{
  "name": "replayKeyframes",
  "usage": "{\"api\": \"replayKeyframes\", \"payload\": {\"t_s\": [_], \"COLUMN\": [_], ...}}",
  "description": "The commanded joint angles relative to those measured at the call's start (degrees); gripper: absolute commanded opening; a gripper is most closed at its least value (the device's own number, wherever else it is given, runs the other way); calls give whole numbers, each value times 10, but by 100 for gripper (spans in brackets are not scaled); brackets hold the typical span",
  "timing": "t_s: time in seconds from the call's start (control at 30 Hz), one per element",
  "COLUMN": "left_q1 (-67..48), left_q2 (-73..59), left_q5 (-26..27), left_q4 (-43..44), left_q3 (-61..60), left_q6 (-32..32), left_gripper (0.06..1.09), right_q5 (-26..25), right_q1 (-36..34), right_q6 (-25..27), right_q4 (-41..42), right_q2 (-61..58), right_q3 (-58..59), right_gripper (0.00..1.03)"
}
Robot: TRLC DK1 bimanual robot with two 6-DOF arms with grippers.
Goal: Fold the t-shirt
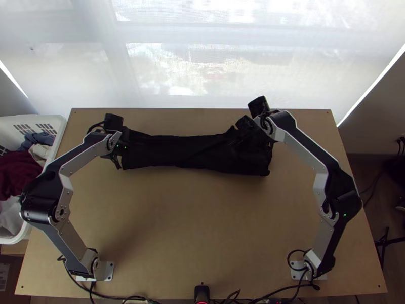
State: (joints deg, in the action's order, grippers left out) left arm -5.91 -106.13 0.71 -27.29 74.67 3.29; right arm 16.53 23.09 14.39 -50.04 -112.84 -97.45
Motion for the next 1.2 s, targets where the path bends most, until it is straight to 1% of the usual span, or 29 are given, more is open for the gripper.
{"api": "replayKeyframes", "payload": {"t_s": [0.0, 0.33, 0.4, 0.47, 0.57, 0.77, 0.87, 0.9, 1.03, 1.17], "left_q1": [-10, -23, -23, -23, -23, -31, -34, -35, -36, -38], "left_q2": [-35, -58, -60, -63, -64, -61, -51, -46, -22, 7], "left_q5": [-11, -11, -10, -10, -4, 10, 10, 10, 43, 60], "left_q4": [7, -3, -8, -14, -17, -29, -35, -40, -65, -86], "left_q3": [13, 35, 37, 39, 39, 40, 43, 46, 70, 98], "left_q6": [10, 11, 11, 11, 16, 22, 25, 28, 44, 56], "left_gripper": [99, 99, 97, 90, 72, 27, 9, 9, 9, 9], "right_q5": [-1, -3, -4, -5, -5, -8, -9, -9, -15, -19], "right_q1": [17, 35, 35, 35, 35, 35, 36, 37, 36, 35], "right_q6": [-2, -16, -17, -18, -18, -25, -29, -30, -31, -32], "right_q4": [21, 52, 52, 52, 52, 53, 56, 56, 56, 58], "right_q2": [-16, -24, -24, -25, -27, -34, -35, -35, -39, -48], "right_q3": [39, 72, 70, 67, 66, 65, 65, 66, 69, 81], "right_gripper": [99, 99, 99, 99, 99, 99, 99, 99, 99, 99]}}
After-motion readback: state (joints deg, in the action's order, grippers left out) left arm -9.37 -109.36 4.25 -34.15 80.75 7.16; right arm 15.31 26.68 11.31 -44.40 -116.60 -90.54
